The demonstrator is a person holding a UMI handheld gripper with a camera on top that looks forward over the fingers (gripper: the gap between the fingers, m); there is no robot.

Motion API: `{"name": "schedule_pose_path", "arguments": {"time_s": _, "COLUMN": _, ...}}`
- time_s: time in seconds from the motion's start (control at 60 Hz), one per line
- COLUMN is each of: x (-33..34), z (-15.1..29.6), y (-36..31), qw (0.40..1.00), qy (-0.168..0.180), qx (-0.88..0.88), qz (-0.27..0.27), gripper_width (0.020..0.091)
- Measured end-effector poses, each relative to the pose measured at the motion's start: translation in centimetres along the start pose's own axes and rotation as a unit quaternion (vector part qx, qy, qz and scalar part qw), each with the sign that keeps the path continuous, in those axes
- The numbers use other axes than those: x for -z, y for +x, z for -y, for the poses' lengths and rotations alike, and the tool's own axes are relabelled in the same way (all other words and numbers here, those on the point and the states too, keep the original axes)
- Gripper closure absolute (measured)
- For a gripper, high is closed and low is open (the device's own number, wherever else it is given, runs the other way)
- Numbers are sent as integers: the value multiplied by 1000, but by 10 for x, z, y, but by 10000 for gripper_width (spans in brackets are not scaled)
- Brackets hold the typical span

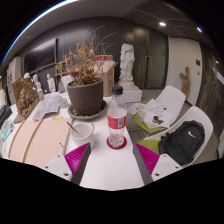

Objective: Pour water

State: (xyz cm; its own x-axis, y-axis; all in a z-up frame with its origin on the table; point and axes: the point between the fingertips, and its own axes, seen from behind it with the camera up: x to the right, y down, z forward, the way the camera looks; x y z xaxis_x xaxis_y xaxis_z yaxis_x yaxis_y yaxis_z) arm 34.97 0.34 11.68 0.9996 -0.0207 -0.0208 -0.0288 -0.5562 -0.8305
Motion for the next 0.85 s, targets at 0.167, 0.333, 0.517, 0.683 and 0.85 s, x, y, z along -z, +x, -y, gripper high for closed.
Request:
{"name": "schedule_pose_path", "arguments": {"time_s": 0.167, "x": 113, "z": -25, "y": -48, "qw": 1000, "qy": -23, "qx": -2, "qz": -8, "gripper_width": 250}}
{"name": "schedule_pose_path", "arguments": {"time_s": 0.333, "x": 194, "z": -45, "y": -103, "qw": 999, "qy": -31, "qx": 9, "qz": -7, "gripper_width": 245}}
{"name": "schedule_pose_path", "arguments": {"time_s": 0.517, "x": 237, "z": -50, "y": -136, "qw": 999, "qy": -25, "qx": 15, "qz": -26, "gripper_width": 247}}
{"name": "schedule_pose_path", "arguments": {"time_s": 0.683, "x": 252, "z": -51, "y": -154, "qw": 999, "qy": -20, "qx": 23, "qz": -35, "gripper_width": 251}}
{"name": "schedule_pose_path", "arguments": {"time_s": 0.85, "x": 254, "z": -53, "y": -163, "qw": 999, "qy": -26, "qx": 27, "qz": -39, "gripper_width": 249}}
